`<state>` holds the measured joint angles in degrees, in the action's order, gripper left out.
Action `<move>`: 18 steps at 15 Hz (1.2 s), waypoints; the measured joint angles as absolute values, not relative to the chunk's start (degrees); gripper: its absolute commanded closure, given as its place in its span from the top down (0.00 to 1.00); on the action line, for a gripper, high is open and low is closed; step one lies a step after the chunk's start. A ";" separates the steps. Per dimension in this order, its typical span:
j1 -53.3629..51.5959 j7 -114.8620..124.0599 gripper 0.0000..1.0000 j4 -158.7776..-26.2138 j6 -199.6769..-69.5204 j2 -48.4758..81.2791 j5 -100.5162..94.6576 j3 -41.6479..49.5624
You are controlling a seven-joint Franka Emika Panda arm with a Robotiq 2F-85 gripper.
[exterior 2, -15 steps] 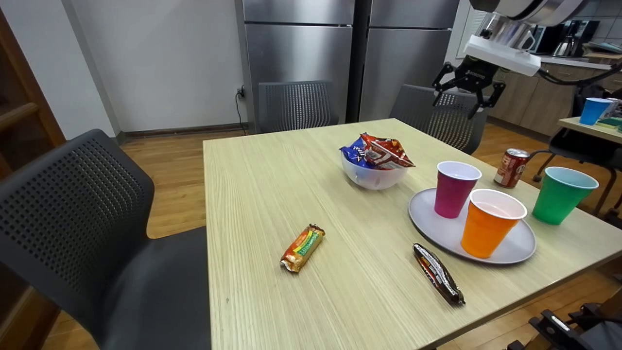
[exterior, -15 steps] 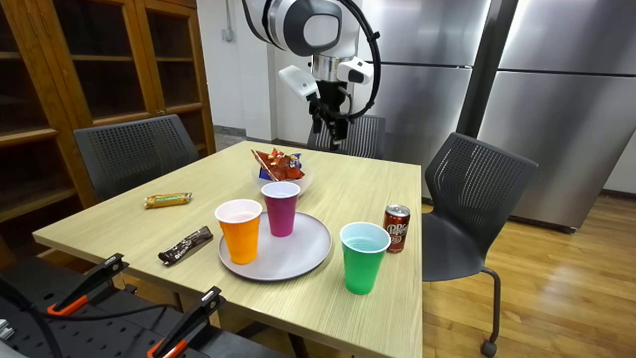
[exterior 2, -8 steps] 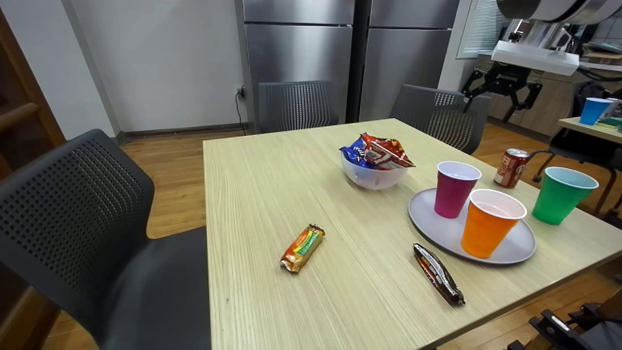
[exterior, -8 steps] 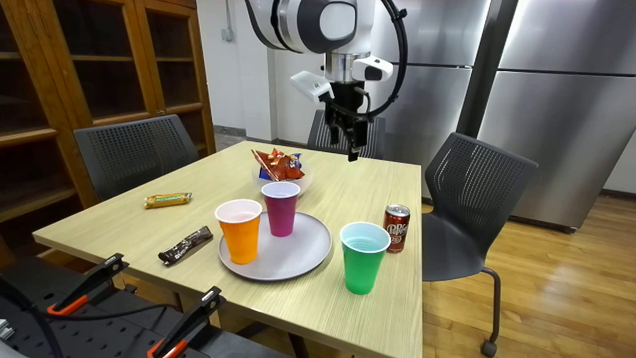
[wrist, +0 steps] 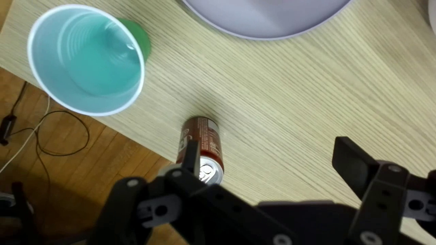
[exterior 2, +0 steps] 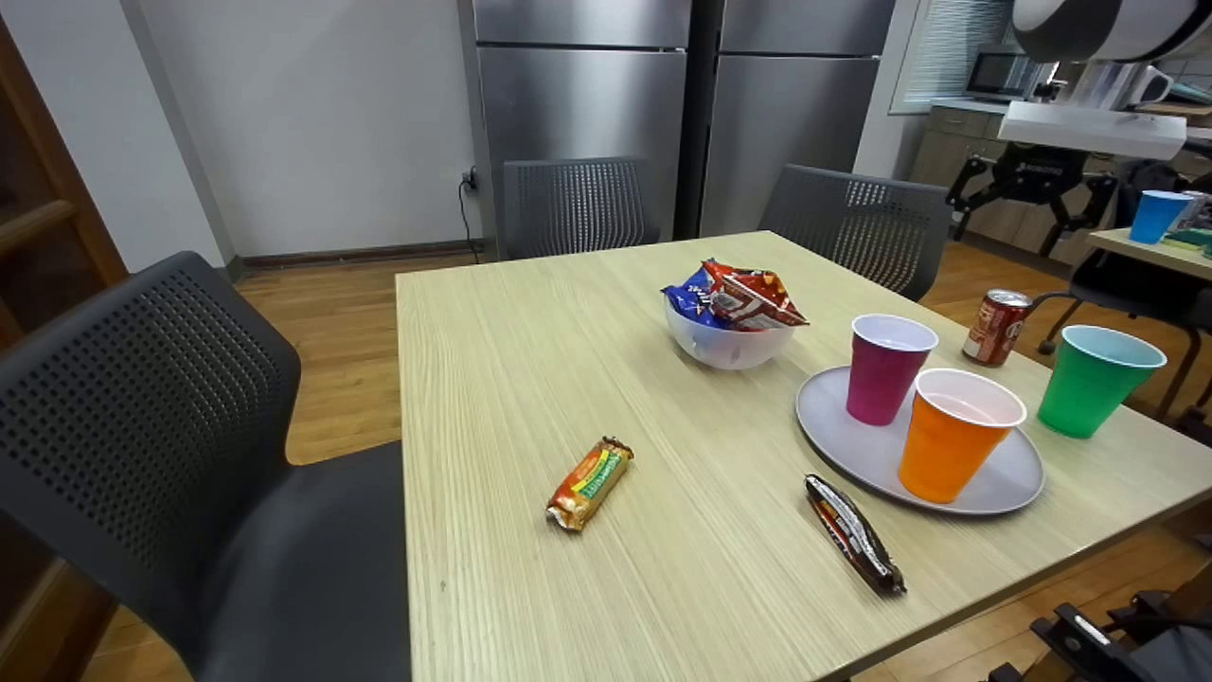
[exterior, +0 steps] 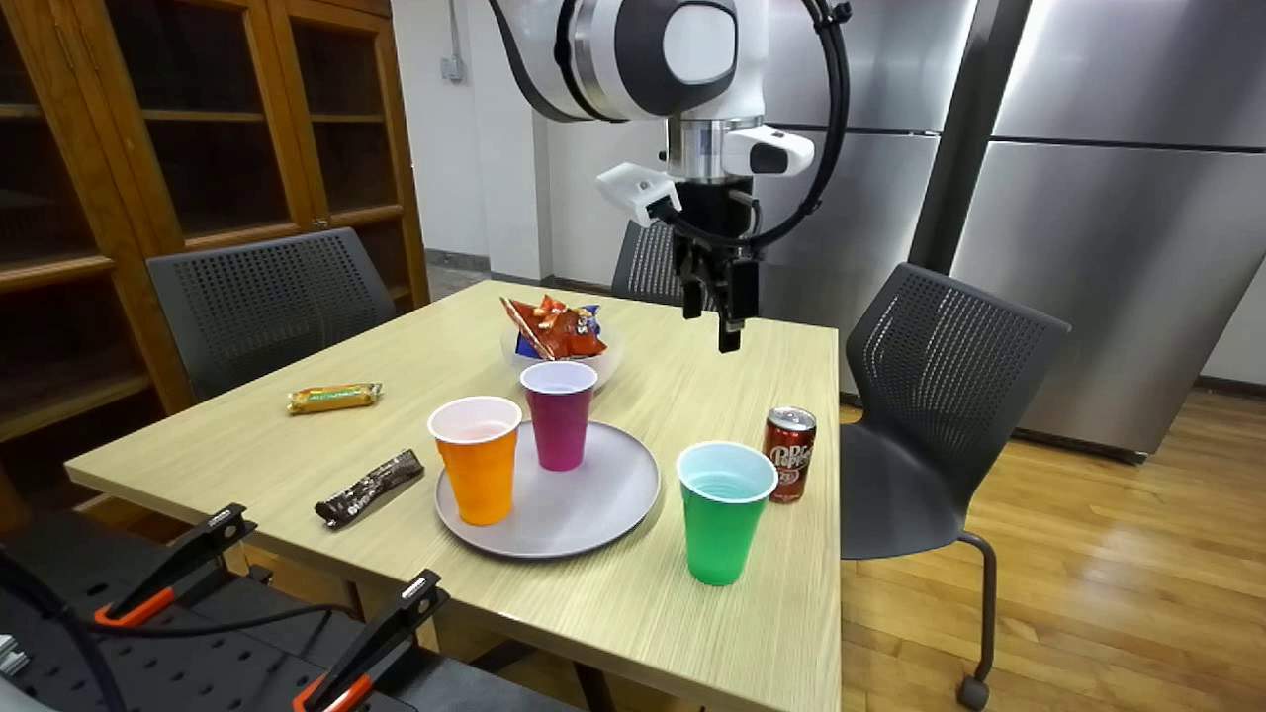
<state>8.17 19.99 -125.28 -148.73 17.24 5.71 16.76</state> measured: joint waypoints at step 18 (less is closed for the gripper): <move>8.50 27.41 1.00 -137.54 -148.73 11.56 1.74 24.20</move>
<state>8.50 27.41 -137.54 -148.73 11.56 1.74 24.20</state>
